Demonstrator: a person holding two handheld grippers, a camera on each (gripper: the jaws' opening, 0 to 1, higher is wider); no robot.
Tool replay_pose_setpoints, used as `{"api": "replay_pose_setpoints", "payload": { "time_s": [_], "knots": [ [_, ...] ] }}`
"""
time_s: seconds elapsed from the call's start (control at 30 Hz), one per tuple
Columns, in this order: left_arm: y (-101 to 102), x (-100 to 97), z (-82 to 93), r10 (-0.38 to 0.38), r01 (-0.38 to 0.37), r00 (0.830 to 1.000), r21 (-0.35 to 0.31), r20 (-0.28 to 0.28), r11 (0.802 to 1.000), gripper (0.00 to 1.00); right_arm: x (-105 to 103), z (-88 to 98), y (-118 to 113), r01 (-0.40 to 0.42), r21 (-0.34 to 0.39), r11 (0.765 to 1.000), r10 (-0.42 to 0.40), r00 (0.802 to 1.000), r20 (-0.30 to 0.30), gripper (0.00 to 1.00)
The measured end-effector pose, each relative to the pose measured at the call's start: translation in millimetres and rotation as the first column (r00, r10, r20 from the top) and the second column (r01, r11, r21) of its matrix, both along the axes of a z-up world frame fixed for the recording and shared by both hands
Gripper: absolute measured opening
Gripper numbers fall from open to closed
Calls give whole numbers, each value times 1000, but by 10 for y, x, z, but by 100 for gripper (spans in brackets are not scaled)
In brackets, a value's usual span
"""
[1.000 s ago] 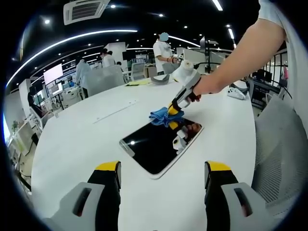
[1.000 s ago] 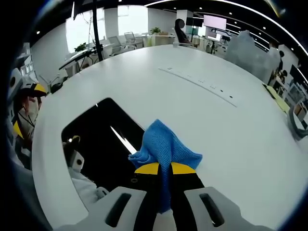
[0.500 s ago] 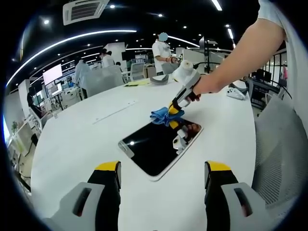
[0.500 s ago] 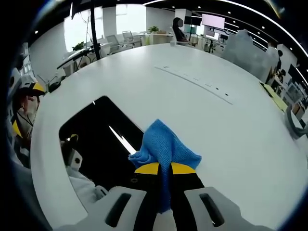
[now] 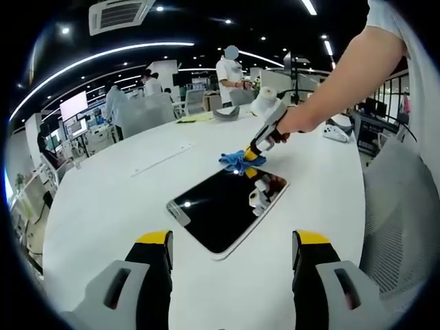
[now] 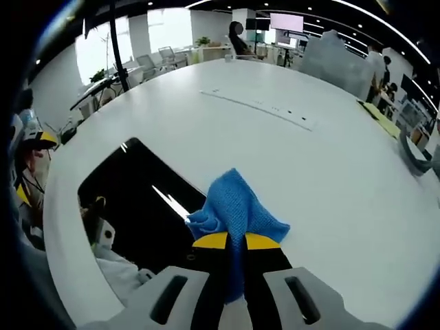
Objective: Wipe the mirror surface with the cleaning cloth until all visible marks leave the cleaned area.
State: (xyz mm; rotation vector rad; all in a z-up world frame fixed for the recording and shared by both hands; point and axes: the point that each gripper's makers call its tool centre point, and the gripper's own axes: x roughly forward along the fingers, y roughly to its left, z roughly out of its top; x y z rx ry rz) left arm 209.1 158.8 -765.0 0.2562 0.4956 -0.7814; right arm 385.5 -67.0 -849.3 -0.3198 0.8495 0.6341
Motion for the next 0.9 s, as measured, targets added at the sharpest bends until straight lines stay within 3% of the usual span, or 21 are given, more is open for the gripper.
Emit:
{"api": "replay_pose_setpoints", "payload": {
  "time_s": [0.47,0.57,0.9],
  "knots": [
    [28,-14,1,3,-3,1000,4,1,1000,71,5,-29,16,22,11,1000,-22,1000,-15,2],
    [37,-13,6,8,-8,1000,4,2,1000,71,-3,-8,34,3,-18,1000,-3,1000,20,2],
    [64,-26,32,19,-19,1000,2,12,1000,71,-53,134,26,17,26,1000,-18,999,45,2]
  ]
}}
